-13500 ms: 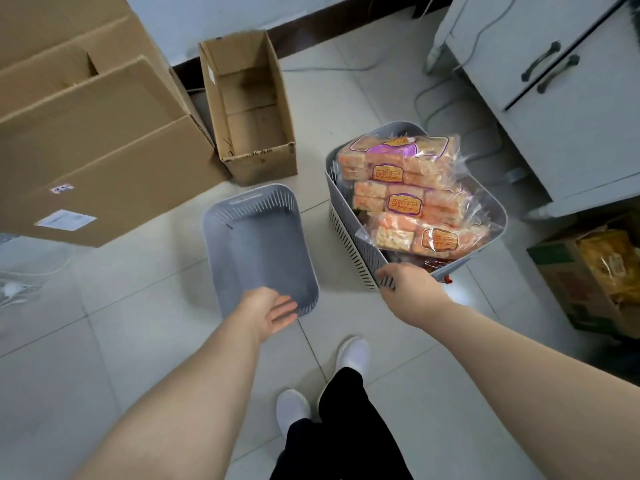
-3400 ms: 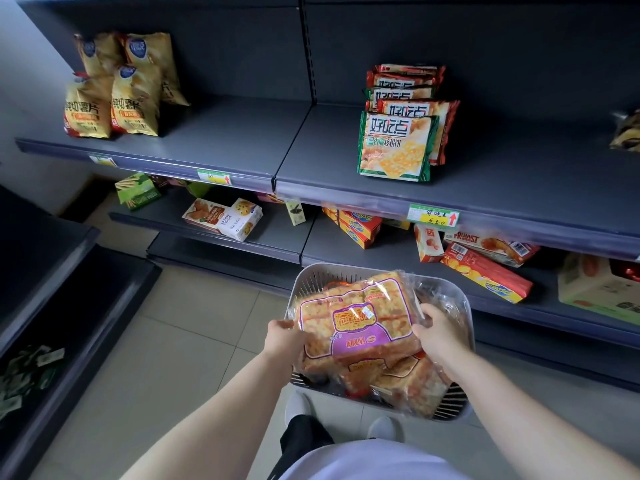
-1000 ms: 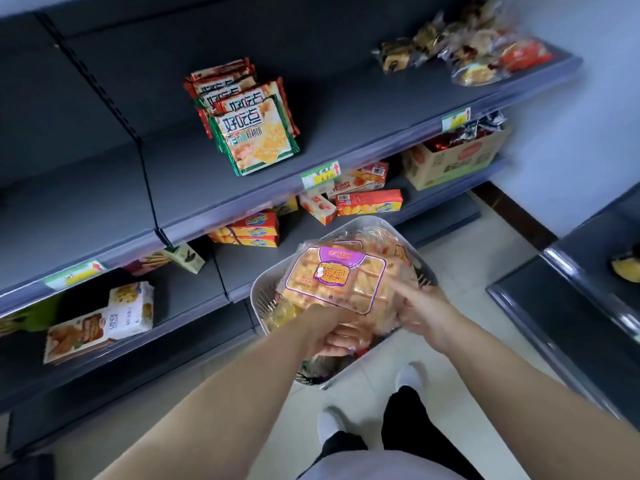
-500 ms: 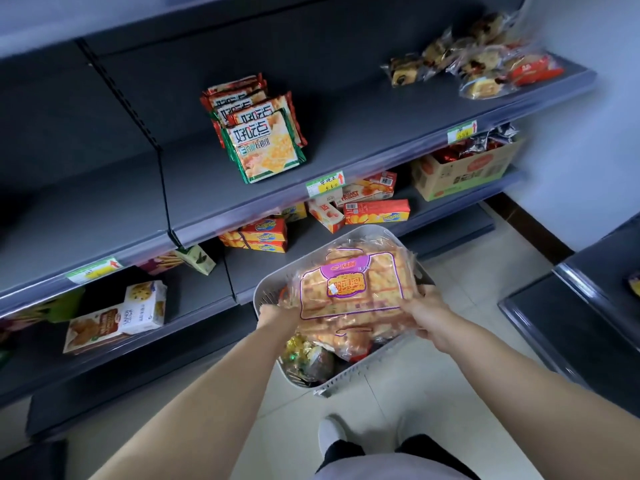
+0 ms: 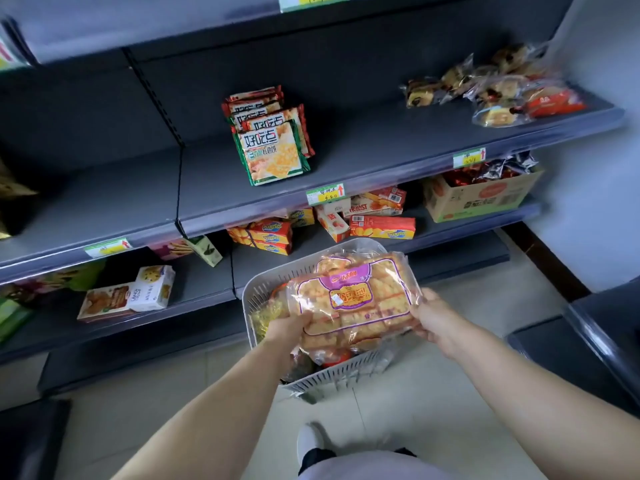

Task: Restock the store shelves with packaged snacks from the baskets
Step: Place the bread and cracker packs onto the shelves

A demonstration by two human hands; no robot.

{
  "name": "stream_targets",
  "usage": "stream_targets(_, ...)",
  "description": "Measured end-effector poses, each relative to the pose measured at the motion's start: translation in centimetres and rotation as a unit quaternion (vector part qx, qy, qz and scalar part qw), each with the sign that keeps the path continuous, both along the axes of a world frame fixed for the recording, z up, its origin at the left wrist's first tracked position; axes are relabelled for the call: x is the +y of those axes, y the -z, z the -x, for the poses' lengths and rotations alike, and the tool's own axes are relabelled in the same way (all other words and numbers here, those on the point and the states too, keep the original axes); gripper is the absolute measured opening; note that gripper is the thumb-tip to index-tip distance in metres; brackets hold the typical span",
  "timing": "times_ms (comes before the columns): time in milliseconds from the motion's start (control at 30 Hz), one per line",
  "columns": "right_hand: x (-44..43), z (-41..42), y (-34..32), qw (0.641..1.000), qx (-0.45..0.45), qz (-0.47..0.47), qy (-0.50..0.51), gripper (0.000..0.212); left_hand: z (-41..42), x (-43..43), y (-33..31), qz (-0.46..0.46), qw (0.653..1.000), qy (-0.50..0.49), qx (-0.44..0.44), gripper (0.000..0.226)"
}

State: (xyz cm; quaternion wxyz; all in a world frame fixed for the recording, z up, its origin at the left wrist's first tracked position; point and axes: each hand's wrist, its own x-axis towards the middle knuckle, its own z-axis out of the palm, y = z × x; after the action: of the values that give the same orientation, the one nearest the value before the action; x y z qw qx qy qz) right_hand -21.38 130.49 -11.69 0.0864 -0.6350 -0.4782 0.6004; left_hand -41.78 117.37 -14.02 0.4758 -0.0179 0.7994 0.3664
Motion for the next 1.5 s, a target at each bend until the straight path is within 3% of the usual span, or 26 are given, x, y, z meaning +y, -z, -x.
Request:
stream_targets(133, 1.6, 1.0, -1.5, 0.999, 0.026, -0.046, -0.014, 0.024, 0.3, -0.8, -2.0, -0.056, 0.996, -0.049, 0.049, 0.017)
stream_targets(233, 2.2, 2.8, -2.7, 0.996, 0.077, -0.036, -0.041, 0.027, 1.3, -1.8, -3.8, -0.094, 0.986, -0.13, 0.034, 0.016)
stream_targets(400, 2.5, 7.2, -5.6, 0.988, 0.127, -0.036, -0.083, 0.028, 3.4, -3.9, -7.7, -0.182, 0.959, -0.214, 0.012, 0.036)
stream_targets(600, 0.5, 13.7, -9.8, 0.967, 0.152, -0.107, -0.173, 0.029, 7.4, -7.3, -13.2, -0.25, 0.929, -0.271, 0.04, 0.016)
stream_targets(700, -1.3, 16.3, -11.4, 0.959, 0.163, -0.141, -0.185, 0.027, 9.7, -9.0, -14.8, -0.282, 0.918, -0.274, 0.056, 0.025)
stream_targets(967, -6.6, 24.6, -15.4, 0.94, 0.223, -0.2, -0.162, 0.039, 18.1, -15.1, -19.8, -0.358, 0.9, -0.221, 0.115, 0.026)
stream_targets(1200, -10.9, 31.7, -21.3, 0.897, 0.316, -0.293, -0.095, 0.034, 25.5, -18.8, -25.6, -0.442, 0.873, -0.158, 0.134, 0.029)
stream_targets(1500, -13.6, 35.0, -22.6, 0.895, 0.326, -0.297, -0.063, 0.031, 29.4, -20.2, -27.3, -0.446, 0.873, -0.142, 0.137, 0.028)
